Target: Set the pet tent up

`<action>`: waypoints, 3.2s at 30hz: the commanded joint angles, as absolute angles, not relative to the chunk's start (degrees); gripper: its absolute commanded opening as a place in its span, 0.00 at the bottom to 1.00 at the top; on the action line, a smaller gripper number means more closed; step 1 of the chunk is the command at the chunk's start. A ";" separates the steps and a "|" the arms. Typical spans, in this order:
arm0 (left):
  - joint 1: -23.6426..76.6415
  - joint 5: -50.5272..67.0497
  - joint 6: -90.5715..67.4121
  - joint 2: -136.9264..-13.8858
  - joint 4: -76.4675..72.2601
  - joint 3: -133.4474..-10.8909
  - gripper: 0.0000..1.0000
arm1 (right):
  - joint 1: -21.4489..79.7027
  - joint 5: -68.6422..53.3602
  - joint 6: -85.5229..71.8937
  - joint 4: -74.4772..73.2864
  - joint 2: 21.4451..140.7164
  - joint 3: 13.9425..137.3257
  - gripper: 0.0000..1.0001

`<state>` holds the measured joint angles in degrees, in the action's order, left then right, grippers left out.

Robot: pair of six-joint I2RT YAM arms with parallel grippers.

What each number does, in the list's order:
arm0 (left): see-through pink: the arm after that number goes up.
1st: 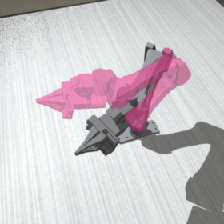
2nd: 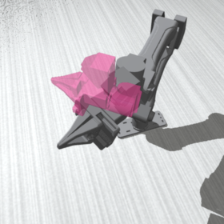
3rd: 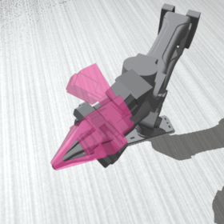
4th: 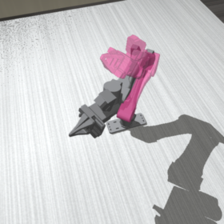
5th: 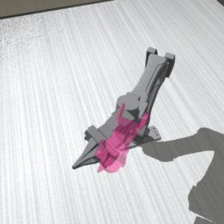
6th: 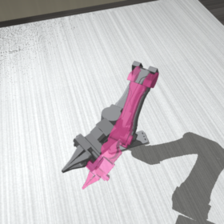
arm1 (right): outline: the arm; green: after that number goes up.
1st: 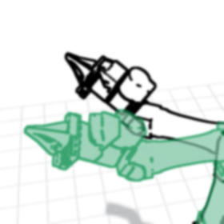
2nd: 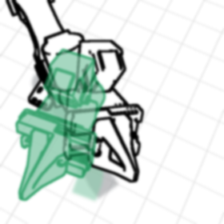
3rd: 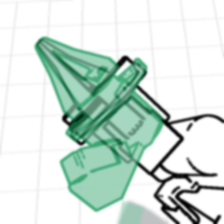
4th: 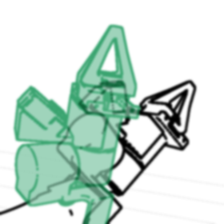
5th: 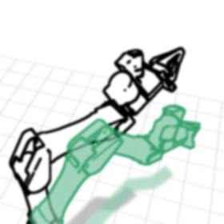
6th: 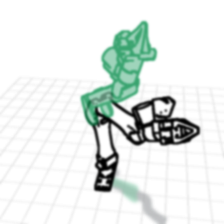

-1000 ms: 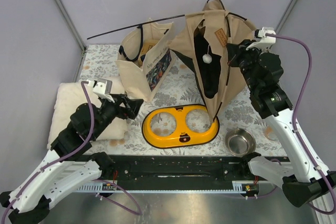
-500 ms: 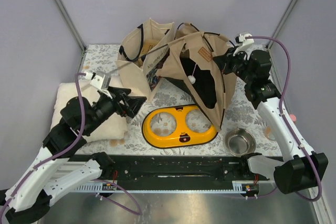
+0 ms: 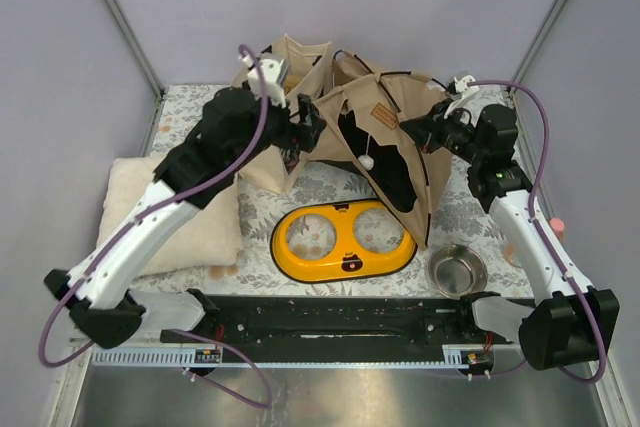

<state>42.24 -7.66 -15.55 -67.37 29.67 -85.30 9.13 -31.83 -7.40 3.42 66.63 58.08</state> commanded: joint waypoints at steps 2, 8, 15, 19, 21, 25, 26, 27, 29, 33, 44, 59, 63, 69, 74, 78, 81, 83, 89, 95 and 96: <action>38.42 -3.00 -9.94 -79.60 31.11 -97.27 0.86 | 7.21 -39.37 -5.45 7.38 64.69 57.57 0.00; 35.16 3.95 -4.58 -90.33 31.55 -106.25 0.85 | 6.68 -42.80 -3.61 5.80 64.25 57.57 0.00; 33.05 14.93 -0.88 -98.61 28.92 -109.42 0.68 | 6.68 -44.03 -1.67 2.55 63.55 58.10 0.00; 32.52 19.06 -0.88 -101.16 27.77 -110.12 0.68 | 6.77 -43.51 -0.53 1.23 62.93 58.18 0.00; 32.52 19.43 -0.88 -102.48 28.03 -110.83 0.57 | 6.68 -43.07 -0.35 0.71 62.75 58.27 0.00; 32.26 17.93 -0.88 -104.41 29.35 -113.20 0.25 | 6.68 -42.98 -0.35 0.62 62.32 58.10 0.00; 32.34 18.02 -0.97 -104.41 29.36 -113.38 0.16 | 6.59 -42.72 -0.35 0.70 62.23 58.10 0.00; 32.34 17.93 -1.31 -104.33 29.01 -113.38 0.09 | 6.68 -42.71 -0.35 0.79 61.97 58.01 0.00; 32.34 18.10 -1.58 -103.80 28.13 -113.47 0.01 | 6.68 -42.28 -0.35 1.14 61.61 57.83 0.00; 32.43 18.63 -2.90 -101.87 26.29 -112.94 0.00 | 6.68 -39.12 -3.24 2.46 60.82 57.48 0.15; 37.08 17.14 -5.72 -94.31 8.80 -105.56 0.00 | 6.77 -28.06 -12.74 4.76 56.34 57.56 0.92; 41.57 -1.83 -11.77 -93.87 -4.04 -101.87 0.00 | 6.68 -6.33 -24.34 -15.45 51.59 68.81 0.91; 42.97 -5.88 -13.89 -94.92 -3.60 -101.08 0.00 | 6.68 -6.24 -25.31 -23.19 50.89 72.24 0.91; 44.56 -8.87 -14.06 -96.68 -3.17 -101.07 0.00 | 6.68 -6.50 -26.63 -28.03 46.85 72.77 0.99; 44.74 -10.19 -14.59 -98.26 -3.16 -100.55 0.00 | 6.77 -6.77 -27.15 -30.49 45.70 74.18 1.00; 45.61 -12.21 -14.42 -99.75 -3.08 -100.90 0.00 | 6.68 -8.78 -29.61 -31.03 44.04 73.39 0.99; 46.32 -13.62 -14.59 -100.89 -2.99 -101.07 0.00 | 6.77 -10.37 -31.11 -31.46 42.28 71.73 1.00; 46.76 -14.58 -15.99 -101.86 -2.99 -101.25 0.00 | 6.68 -11.86 -32.42 -31.64 40.79 70.32 0.99; 48.95 -16.61 -18.72 -105.20 -3.16 -103.88 0.00 | 6.68 -17.66 -34.54 -35.50 37.01 62.25 0.93; 50.89 -18.20 -20.30 -111.09 -3.43 -110.03 0.00 | 6.68 -24.50 -34.01 -37.88 33.23 48.89 0.90; 50.89 -18.19 -20.91 -111.96 -3.60 -110.74 0.00 | 6.68 -27.13 -33.93 -36.84 32.70 46.43 0.90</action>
